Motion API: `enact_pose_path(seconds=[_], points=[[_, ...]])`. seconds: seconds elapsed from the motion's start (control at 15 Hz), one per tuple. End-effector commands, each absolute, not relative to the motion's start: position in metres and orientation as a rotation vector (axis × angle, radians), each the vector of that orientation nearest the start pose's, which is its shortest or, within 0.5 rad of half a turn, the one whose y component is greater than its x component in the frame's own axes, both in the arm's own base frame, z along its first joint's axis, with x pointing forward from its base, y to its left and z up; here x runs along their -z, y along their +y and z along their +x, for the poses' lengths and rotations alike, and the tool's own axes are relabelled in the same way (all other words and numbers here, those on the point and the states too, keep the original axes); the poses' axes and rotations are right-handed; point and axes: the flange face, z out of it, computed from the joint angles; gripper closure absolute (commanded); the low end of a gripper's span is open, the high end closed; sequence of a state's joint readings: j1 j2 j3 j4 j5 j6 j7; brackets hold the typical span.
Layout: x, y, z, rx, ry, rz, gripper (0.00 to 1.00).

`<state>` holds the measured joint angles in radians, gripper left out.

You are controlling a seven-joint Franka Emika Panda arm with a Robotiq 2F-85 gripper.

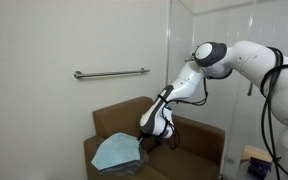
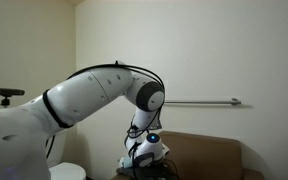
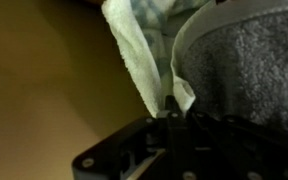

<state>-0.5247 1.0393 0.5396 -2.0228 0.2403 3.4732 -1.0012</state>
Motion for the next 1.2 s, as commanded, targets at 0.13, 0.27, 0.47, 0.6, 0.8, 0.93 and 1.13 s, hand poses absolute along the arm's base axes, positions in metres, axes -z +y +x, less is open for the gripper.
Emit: enact_pose_path(seconds=[0.13,0.27,0.47,0.6,0.8,0.93,1.13], points=[[-0.118,-0.056,0.580,0.946,-0.394,-2.915,0.95],[-0.138,-0.069,0.580,0.981,-0.348,-2.927,0.94],[-0.126,-0.084,0.569,0.936,-0.343,-2.949,0.96],[-0.124,-0.084,0.578,0.954,-0.349,-2.943,0.95],[-0.118,-0.087,0.573,0.933,-0.351,-2.951,0.96],[-0.119,-0.086,0.574,0.933,-0.353,-2.950,0.95],[-0.135,-0.065,0.577,0.966,-0.472,-2.918,0.95]])
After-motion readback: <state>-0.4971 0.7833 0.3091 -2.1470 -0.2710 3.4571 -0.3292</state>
